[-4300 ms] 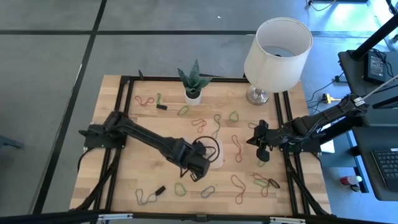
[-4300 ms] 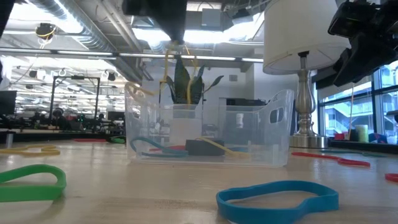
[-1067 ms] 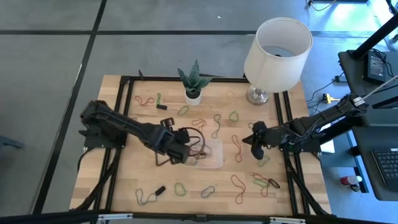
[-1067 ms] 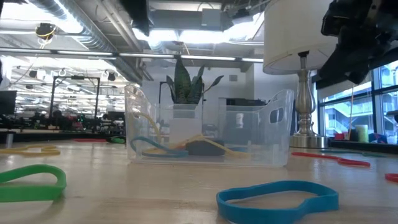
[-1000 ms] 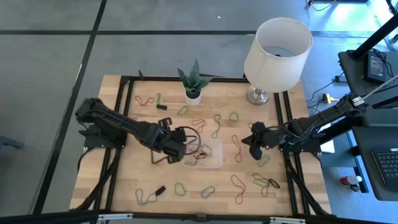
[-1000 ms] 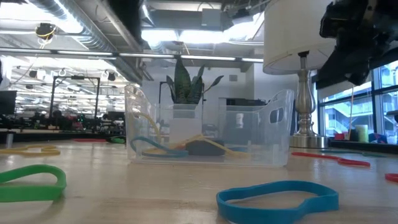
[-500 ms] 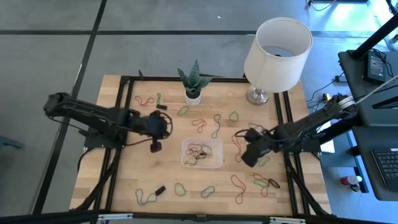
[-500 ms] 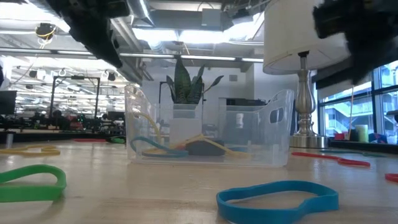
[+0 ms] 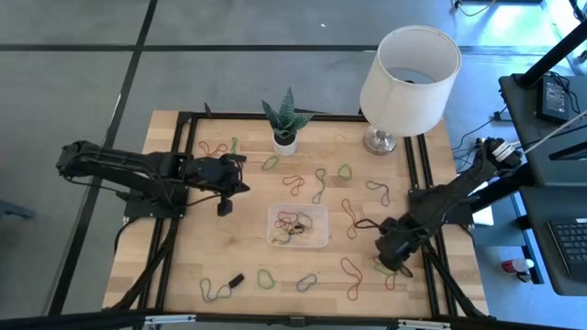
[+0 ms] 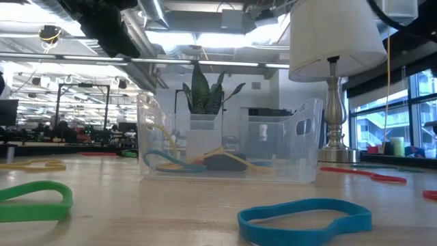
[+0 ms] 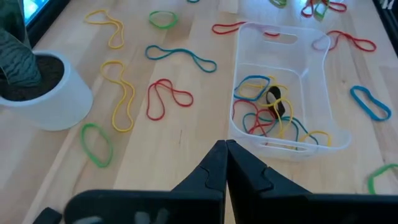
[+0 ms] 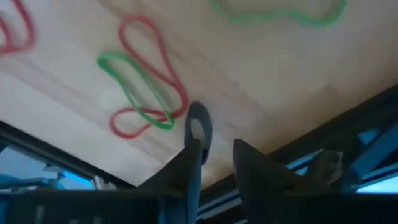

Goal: Pick and place rubber bands into bin
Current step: Put the red rubber band into the transparent bin

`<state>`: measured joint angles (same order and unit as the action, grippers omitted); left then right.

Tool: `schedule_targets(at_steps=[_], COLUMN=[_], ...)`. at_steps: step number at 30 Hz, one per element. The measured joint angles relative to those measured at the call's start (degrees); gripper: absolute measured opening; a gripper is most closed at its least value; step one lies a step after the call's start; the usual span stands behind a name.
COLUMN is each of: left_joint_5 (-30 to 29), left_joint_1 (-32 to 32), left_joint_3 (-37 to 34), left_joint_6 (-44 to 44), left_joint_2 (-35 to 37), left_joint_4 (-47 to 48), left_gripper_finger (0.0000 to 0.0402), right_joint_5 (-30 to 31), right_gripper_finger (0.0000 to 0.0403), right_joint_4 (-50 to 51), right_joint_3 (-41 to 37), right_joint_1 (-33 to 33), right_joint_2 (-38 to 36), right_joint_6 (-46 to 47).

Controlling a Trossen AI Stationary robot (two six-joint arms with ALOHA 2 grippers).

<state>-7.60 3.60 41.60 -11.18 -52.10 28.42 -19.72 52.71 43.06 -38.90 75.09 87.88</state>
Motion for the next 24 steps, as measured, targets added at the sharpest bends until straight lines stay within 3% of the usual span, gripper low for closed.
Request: schedule_targets(at_steps=[5, 8, 20, 24], left_joint_5=[-0.2, -0.2, -2.3, -3.4], left_joint_1=[0.0, 0.0, 0.0, 0.0], left_joint_3=[0.0, 0.0, 0.0, 0.0], left_joint_6=[0.0, 0.0, 0.0, 0.0], left_joint_2=[0.0, 0.0, 0.0, 0.0], left_joint_4=[-0.2, -0.4, -0.4, -0.4], left_gripper_finger=[0.0001, 0.0001, 0.0001, 0.0001], right_joint_5=[-0.1, 3.7, 37.1, 43.6], right_gripper_finger=[0.0125, 0.0125, 0.0065, 0.0063], right_joint_4=[-3.7, -5.1, -9.8, -10.8], right_joint_3=[-2.2, -2.7, -1.4, -1.4], right_joint_1=[-2.9, -3.6, -2.0, 1.5], right_joint_2=[0.0, 0.0, 0.0, 0.0], right_joint_6=[5.6, 7.0, 1.4, -4.2])
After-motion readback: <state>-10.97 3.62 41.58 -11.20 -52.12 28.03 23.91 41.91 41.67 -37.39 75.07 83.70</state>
